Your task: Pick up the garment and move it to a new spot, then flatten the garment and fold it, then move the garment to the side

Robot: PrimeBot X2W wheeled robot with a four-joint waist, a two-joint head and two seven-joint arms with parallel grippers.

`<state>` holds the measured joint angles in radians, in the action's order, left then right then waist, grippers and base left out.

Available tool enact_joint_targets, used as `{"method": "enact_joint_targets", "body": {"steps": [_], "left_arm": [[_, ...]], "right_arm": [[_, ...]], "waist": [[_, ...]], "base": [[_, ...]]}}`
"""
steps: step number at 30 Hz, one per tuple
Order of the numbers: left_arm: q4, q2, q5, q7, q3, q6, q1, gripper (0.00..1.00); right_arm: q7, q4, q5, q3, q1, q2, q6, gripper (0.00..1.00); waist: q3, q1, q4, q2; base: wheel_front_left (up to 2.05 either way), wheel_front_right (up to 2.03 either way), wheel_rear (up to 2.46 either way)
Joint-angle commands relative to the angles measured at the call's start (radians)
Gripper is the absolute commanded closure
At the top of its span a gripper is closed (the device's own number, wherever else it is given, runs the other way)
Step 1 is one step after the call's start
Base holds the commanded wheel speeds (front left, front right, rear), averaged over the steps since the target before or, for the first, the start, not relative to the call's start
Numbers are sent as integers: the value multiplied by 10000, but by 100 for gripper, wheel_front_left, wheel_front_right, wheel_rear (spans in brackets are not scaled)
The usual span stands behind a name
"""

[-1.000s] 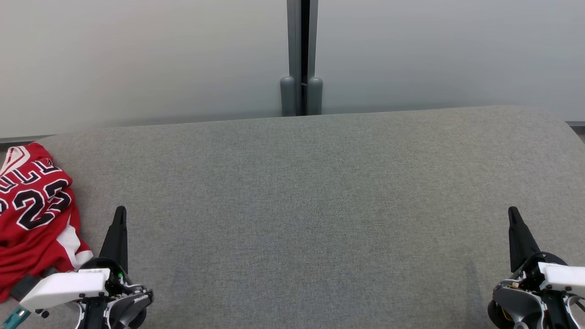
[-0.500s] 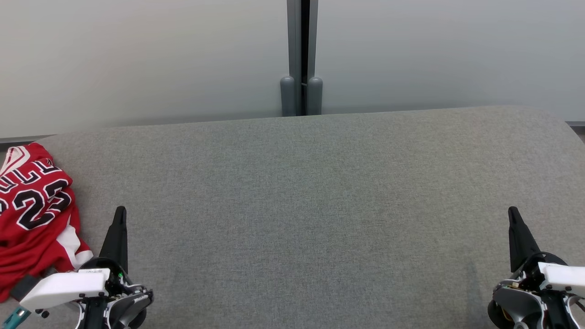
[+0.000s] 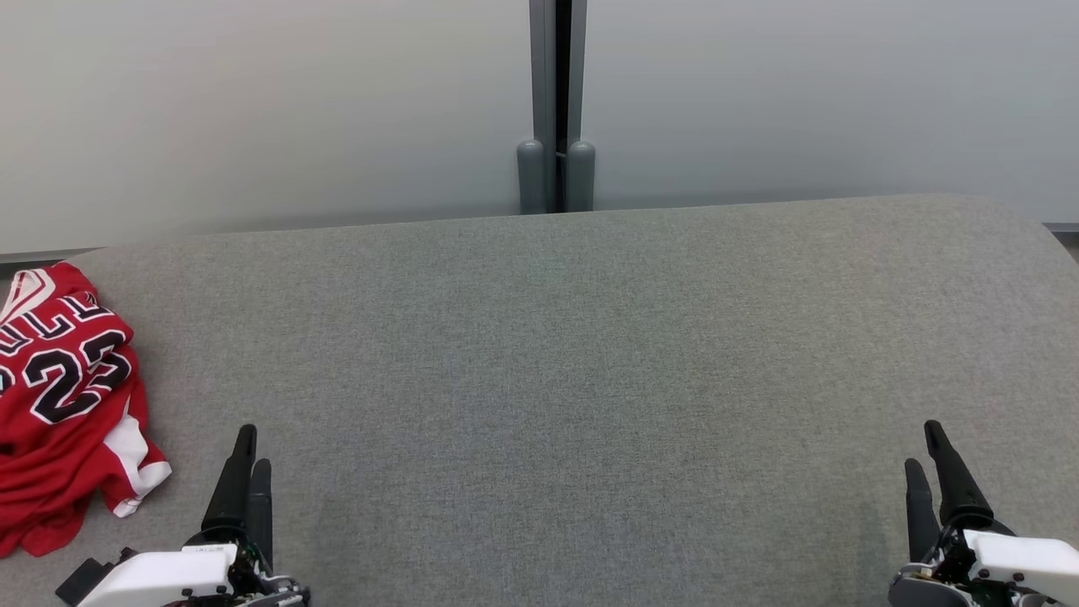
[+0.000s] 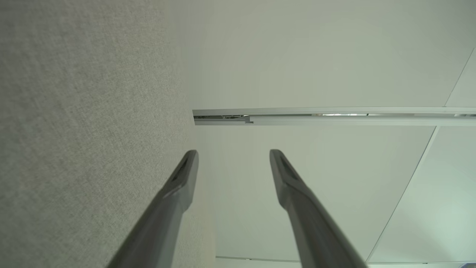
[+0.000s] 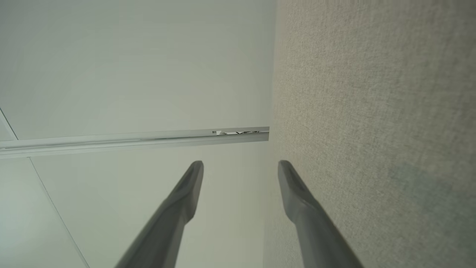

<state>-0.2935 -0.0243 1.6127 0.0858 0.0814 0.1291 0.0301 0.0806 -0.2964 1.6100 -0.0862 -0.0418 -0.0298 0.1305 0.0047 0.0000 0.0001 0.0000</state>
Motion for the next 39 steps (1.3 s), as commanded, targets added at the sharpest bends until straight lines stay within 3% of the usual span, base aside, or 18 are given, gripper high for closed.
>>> {"method": "enact_joint_targets", "body": {"steps": [1, 10, 29, 39], "left_arm": [[318, -105, 17, -108, -111, 4, 302, 0], [611, -216, -768, -536, -459, 5, 350, 0], [1646, -167, -6191, -1307, -536, -98, 303, 0], [1817, -189, -8310, -1685, -1031, -212, 170, 0]], "right_arm": [[-136, 242, -199, 59, -212, -88, 0, 0], [-509, 701, -1375, 184, -227, -106, 1, 0], [-1274, 1341, -6877, 1262, -154, -143, 1, 0], [-1657, 1612, -8729, 1603, -83, -161, 1, 0]], "waist": [[4, 0, 1, 0], [24, 0, 16, 0], [71, 0, 65, 0], [102, 0, 72, 0]], "base": [[0, 0, 0], [0, 0, 0], [0, 0, 0], [0, 0, 0]]}}
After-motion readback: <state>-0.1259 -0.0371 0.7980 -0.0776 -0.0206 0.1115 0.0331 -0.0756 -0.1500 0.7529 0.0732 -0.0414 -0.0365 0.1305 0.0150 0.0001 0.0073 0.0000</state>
